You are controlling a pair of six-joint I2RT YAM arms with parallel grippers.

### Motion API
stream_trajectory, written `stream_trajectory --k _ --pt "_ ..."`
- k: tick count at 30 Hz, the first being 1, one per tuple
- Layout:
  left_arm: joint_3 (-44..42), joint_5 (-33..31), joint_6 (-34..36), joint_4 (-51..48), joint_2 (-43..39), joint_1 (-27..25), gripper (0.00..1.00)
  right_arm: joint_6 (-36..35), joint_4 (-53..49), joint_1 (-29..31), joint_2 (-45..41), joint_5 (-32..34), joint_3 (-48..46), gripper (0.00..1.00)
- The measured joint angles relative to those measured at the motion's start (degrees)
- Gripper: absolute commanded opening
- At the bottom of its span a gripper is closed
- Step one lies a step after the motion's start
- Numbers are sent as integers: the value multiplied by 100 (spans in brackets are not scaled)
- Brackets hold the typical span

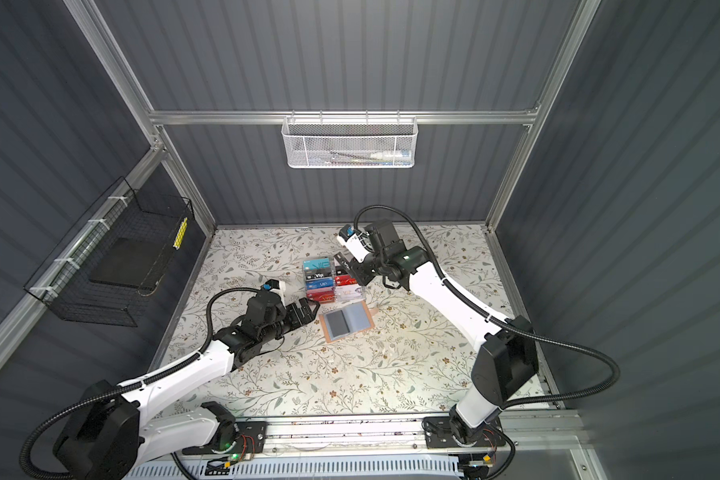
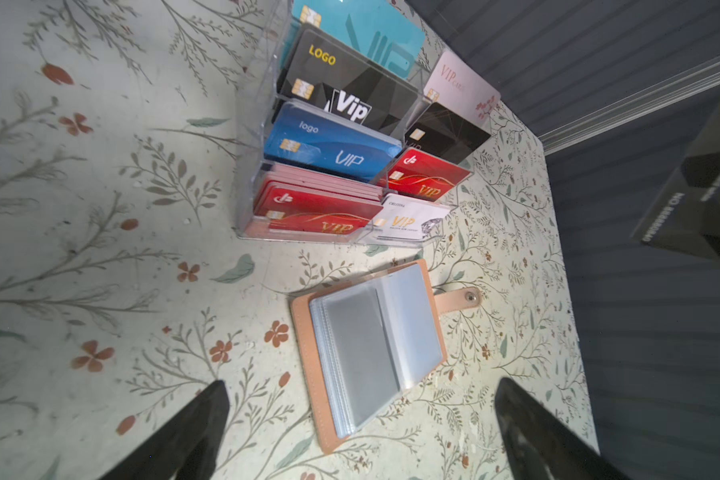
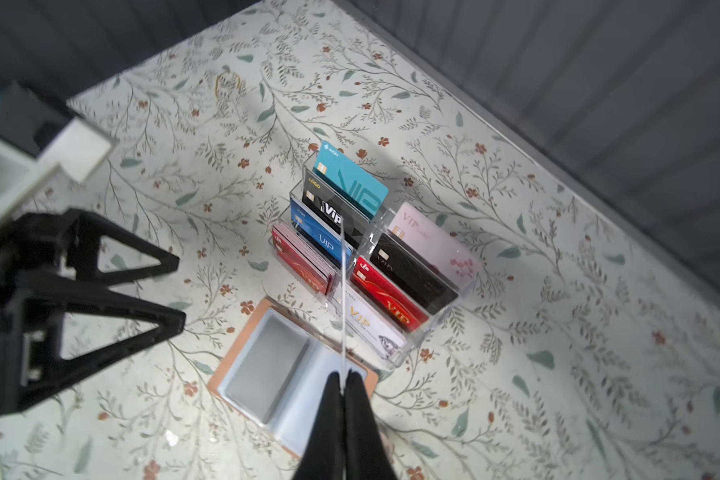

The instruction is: Take the credit cards out of the card holder

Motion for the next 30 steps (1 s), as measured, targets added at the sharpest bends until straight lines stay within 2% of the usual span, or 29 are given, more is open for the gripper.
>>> stream_trajectory --k 4,8,14,22,30 --pt "122 -105 236 -299 -48 107 100 -1056 -219 85 566 -149 468 0" --pt "302 -107 424 -621 -48 339 100 -1996 -632 127 1322 -201 1405 0" --pt "509 -66 638 -949 -48 680 100 -3056 -1204 129 2315 -243 2686 0" --pt "575 -22 798 -1182 -39 763 100 -3893 -1698 175 3027 -420 3357 0" --pt "577 107 857 -1178 151 826 100 -4236 -1895 271 3344 -437 3729 0"
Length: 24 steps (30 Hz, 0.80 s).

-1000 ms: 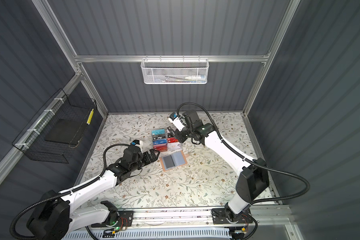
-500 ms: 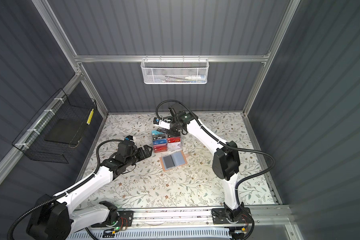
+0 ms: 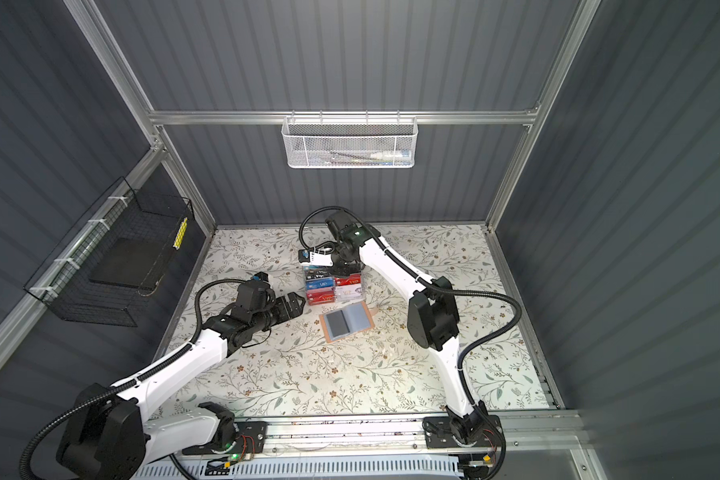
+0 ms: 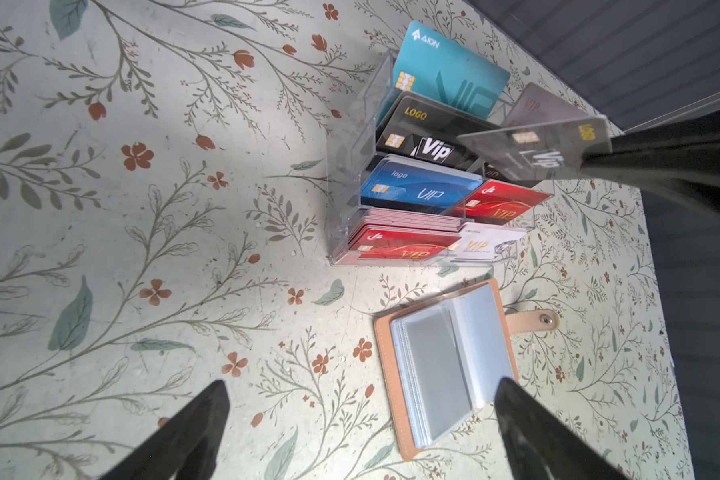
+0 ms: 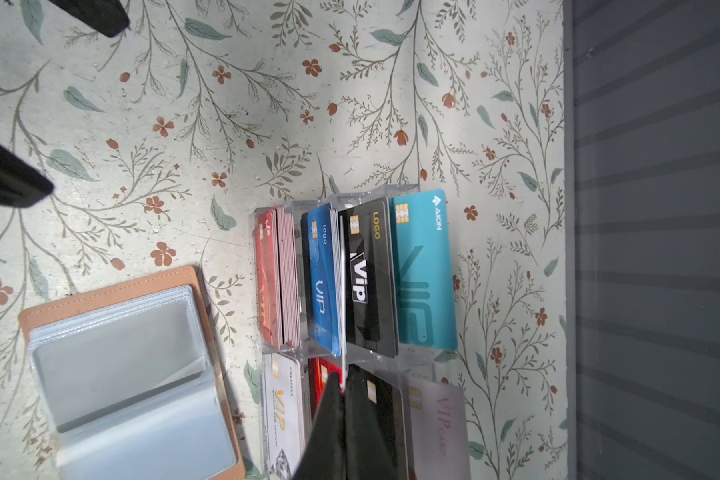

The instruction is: Take the credit cards out of the card holder

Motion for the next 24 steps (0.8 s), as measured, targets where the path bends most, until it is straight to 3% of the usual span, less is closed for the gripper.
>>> stream_trajectory --k 24 --pt "-2 317 481 103 -267 63 100 -422 151 109 643 269 509 0"
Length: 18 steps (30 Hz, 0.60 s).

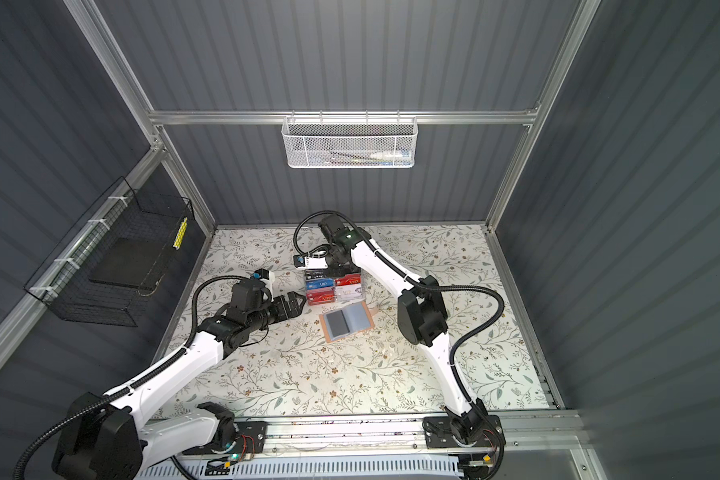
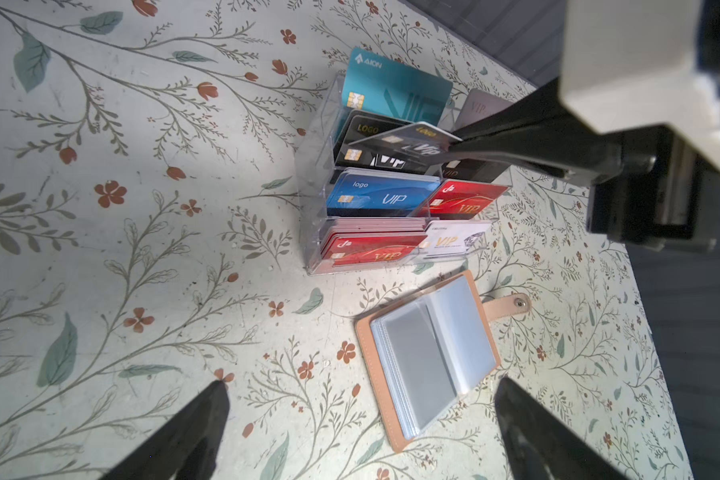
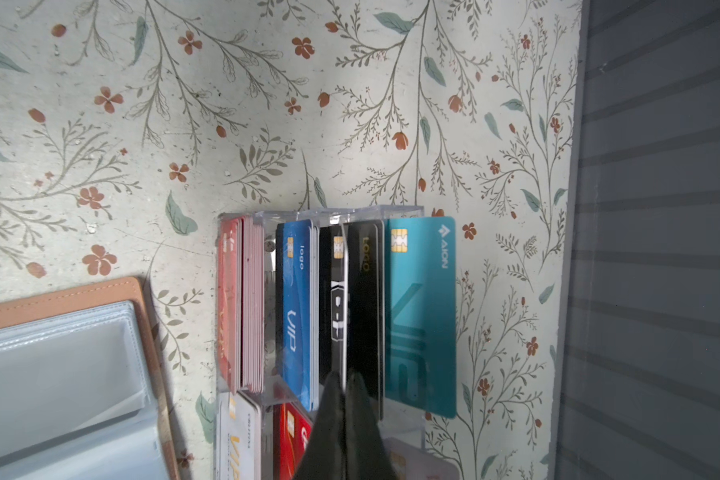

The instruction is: Take the credit cards out of the card holder

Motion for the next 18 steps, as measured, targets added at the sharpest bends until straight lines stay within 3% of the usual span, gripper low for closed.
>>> stream_trajectory --k 18 --pt "-11 -26 -2 13 -68 17 100 -173 323 85 13 400 -385 0"
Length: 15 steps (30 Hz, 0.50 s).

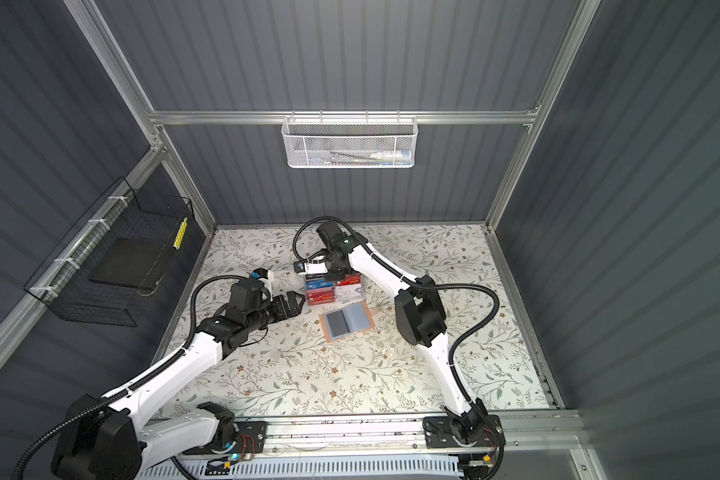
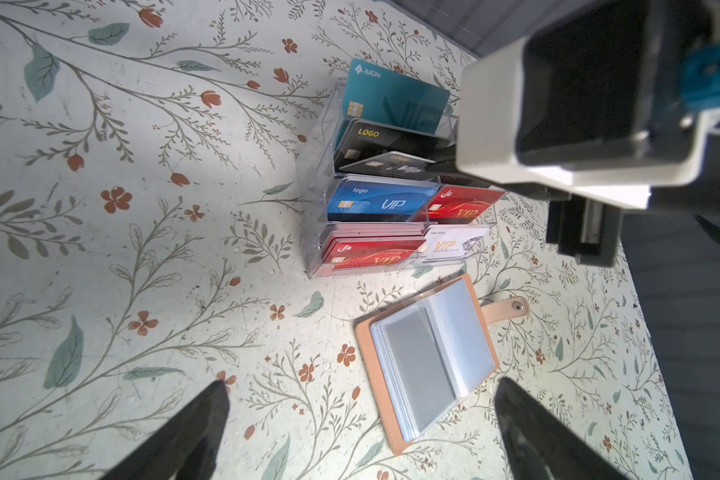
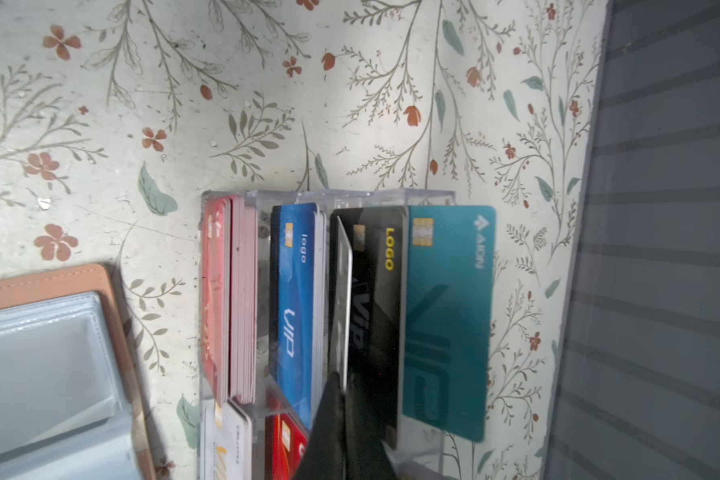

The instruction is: Take the credit cards out of the card holder

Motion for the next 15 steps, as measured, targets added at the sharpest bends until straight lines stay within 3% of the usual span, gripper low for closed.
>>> stream_trajectory --k 15 --pt "-92 -17 0 42 -42 31 100 2 334 50 0 149 -138 9"
